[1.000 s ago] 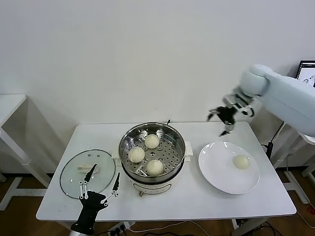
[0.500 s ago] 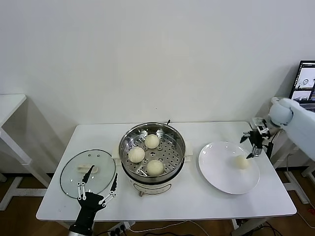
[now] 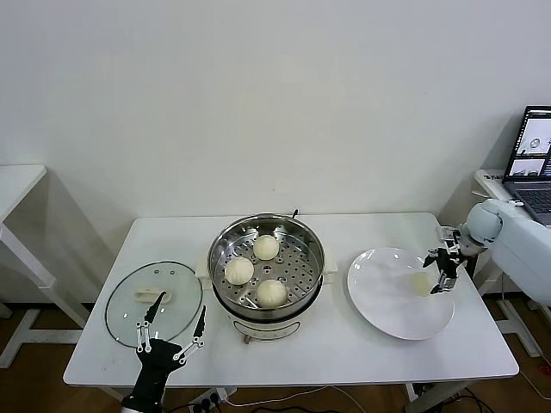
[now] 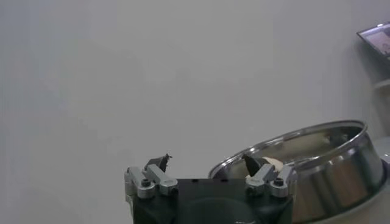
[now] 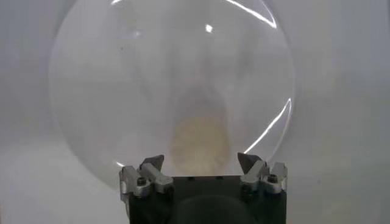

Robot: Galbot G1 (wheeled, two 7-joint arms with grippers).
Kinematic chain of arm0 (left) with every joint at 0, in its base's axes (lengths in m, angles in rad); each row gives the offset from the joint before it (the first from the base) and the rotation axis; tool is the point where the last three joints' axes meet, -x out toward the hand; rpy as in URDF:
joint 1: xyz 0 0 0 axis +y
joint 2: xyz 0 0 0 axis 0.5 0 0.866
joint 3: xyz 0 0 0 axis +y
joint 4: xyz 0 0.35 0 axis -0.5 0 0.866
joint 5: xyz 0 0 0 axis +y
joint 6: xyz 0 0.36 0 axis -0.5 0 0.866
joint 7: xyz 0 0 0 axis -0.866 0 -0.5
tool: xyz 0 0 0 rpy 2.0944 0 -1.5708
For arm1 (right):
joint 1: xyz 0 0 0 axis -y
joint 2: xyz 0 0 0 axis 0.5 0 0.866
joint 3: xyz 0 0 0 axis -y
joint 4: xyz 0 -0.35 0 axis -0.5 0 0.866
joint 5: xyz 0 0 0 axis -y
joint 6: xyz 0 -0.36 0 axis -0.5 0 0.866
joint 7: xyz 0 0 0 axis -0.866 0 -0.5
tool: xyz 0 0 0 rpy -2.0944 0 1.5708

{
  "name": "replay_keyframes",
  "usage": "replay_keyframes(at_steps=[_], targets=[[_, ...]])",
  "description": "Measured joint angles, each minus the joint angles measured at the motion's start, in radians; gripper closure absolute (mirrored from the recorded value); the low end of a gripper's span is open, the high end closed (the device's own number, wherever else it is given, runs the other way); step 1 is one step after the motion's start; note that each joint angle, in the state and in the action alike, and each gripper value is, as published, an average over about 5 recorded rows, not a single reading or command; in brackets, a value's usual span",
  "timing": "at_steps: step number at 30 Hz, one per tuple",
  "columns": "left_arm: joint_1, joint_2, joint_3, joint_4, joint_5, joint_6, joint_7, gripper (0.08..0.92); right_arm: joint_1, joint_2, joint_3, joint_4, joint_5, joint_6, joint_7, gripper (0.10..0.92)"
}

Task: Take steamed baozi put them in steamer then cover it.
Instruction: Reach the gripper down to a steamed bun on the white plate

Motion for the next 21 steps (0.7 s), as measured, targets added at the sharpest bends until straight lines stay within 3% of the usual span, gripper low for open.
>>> replay_keyframes(at_steps=[8,16,21], targets=[[-0.001,-0.001,0.001,0.002,0.000,0.000,0.000,0.177,-0.015,0.031,0.008,-0.031,-0.011,-0.002,0.013,0.218],[-0.002,-0.001,-0.001,0.003,-0.001,-0.001,-0.001,0.177,-0.015,0.041,0.002,-0.039,-0.019,-0.004,0.013,0.383],[-0.004,-0.001,-0.002,0.004,-0.001,-0.001,-0.002,0.177,0.000,0.036,-0.013,-0.029,-0.018,-0.007,0.005,0.405]])
